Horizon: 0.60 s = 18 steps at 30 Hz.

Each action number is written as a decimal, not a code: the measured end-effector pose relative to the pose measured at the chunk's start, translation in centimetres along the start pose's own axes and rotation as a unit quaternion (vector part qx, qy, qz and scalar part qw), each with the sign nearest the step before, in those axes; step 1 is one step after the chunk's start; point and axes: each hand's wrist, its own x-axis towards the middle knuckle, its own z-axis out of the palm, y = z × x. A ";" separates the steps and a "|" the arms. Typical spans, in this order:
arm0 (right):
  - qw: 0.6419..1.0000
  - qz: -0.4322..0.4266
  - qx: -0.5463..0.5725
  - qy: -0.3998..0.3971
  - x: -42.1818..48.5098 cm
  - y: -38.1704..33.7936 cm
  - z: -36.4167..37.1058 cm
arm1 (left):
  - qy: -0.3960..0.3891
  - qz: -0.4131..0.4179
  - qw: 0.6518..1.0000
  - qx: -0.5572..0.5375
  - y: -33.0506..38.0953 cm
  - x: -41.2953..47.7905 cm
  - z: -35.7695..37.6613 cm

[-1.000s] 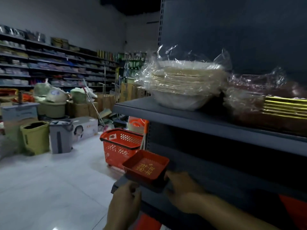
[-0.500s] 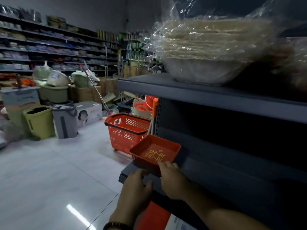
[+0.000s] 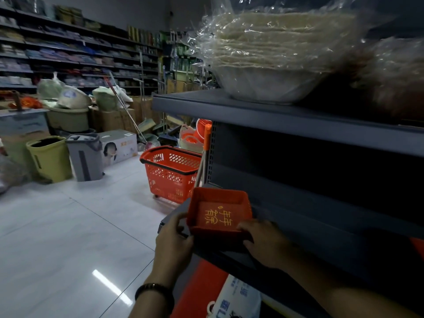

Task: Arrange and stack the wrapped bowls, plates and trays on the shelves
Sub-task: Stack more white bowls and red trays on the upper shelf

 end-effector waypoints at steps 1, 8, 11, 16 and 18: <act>1.000 0.003 -0.007 -0.003 -0.7 0.6 -0.3 | -0.025 0.014 1.000 0.012 -0.2 -0.1 0.2; 0.996 0.021 -0.080 0.015 -4.6 2.6 -1.2 | -0.141 0.122 0.976 0.111 2.1 -2.3 1.0; 0.998 0.015 -0.062 0.025 -6.4 2.0 -0.1 | -0.212 0.167 0.956 0.115 3.8 -4.0 1.8; 0.999 0.035 0.003 0.039 -9.3 1.9 1.6 | -0.352 0.189 0.915 0.058 4.6 -4.8 3.3; 0.997 0.060 0.009 0.047 -10.5 2.6 1.6 | -0.329 0.144 0.933 0.026 4.5 -4.8 3.2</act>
